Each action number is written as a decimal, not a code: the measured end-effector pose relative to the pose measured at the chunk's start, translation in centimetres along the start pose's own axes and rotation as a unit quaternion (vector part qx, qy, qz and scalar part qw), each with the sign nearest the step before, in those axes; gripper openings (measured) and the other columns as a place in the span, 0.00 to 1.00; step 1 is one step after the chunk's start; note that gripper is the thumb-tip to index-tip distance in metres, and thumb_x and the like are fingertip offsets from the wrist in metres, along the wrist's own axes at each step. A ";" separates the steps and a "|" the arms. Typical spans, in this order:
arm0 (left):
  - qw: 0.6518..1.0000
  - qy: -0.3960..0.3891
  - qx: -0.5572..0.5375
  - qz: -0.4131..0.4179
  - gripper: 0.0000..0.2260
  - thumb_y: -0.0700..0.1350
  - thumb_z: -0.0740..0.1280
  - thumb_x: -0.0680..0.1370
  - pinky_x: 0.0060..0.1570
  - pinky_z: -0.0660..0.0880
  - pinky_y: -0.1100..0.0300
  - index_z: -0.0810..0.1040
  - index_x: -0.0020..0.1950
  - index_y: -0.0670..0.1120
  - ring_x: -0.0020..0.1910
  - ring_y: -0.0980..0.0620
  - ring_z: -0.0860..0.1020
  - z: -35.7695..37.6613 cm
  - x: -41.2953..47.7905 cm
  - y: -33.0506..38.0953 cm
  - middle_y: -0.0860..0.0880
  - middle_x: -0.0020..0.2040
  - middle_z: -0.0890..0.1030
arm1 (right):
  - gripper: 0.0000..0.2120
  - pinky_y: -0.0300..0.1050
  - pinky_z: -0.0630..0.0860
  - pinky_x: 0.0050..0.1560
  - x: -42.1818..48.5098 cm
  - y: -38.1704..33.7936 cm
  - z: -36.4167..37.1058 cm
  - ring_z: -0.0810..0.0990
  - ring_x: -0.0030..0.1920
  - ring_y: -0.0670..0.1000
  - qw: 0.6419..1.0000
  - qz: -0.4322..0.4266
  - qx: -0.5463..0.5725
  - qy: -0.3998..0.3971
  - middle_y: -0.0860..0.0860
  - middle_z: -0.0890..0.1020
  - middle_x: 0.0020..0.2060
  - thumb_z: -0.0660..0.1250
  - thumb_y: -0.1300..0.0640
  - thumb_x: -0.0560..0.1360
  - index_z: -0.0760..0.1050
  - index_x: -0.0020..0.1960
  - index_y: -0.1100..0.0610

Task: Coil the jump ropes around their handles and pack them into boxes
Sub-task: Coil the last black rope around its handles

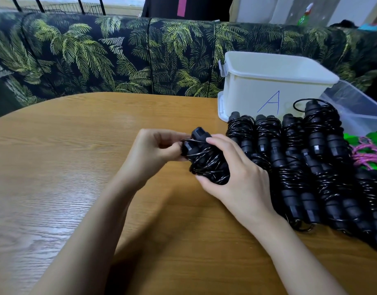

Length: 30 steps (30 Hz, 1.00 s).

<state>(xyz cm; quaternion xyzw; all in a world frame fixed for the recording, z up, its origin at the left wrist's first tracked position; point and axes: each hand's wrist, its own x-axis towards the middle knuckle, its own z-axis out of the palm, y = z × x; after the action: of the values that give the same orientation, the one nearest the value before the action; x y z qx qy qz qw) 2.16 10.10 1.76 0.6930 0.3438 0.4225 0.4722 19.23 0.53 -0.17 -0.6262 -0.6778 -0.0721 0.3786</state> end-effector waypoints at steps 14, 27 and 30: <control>0.961 -0.063 -0.214 -0.162 0.08 0.37 0.69 0.71 0.46 0.80 0.63 0.86 0.40 0.47 0.41 0.55 0.83 -0.2 0.1 0.0 0.48 0.42 0.85 | 0.32 0.37 0.73 0.62 -0.1 0.8 -0.2 0.76 0.63 0.37 0.980 0.020 0.196 -0.008 0.31 0.72 0.67 0.74 0.43 0.64 0.70 0.67 0.40; 0.997 -0.002 0.068 0.045 0.13 0.48 0.65 0.76 0.51 0.77 0.64 0.85 0.53 0.44 0.50 0.56 0.82 0.6 -0.3 -0.1 0.51 0.47 0.86 | 0.32 0.39 0.75 0.55 -0.6 0.2 0.8 0.76 0.61 0.41 0.990 0.056 0.124 0.023 0.31 0.73 0.64 0.78 0.46 0.64 0.74 0.67 0.44; 0.996 -0.046 0.069 0.027 0.14 0.51 0.64 0.77 0.47 0.76 0.64 0.86 0.51 0.46 0.47 0.58 0.82 0.3 -0.4 -0.1 0.51 0.46 0.86 | 0.32 0.44 0.80 0.51 -0.7 -0.2 0.9 0.77 0.59 0.41 0.994 0.043 0.094 0.032 0.35 0.74 0.67 0.77 0.44 0.64 0.73 0.66 0.43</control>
<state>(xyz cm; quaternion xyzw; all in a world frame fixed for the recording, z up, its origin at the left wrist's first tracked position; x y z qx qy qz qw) 2.28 9.71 1.50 0.7513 0.3314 0.3782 0.4275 18.59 0.47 -1.16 -0.6140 -0.6412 -0.0119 0.4602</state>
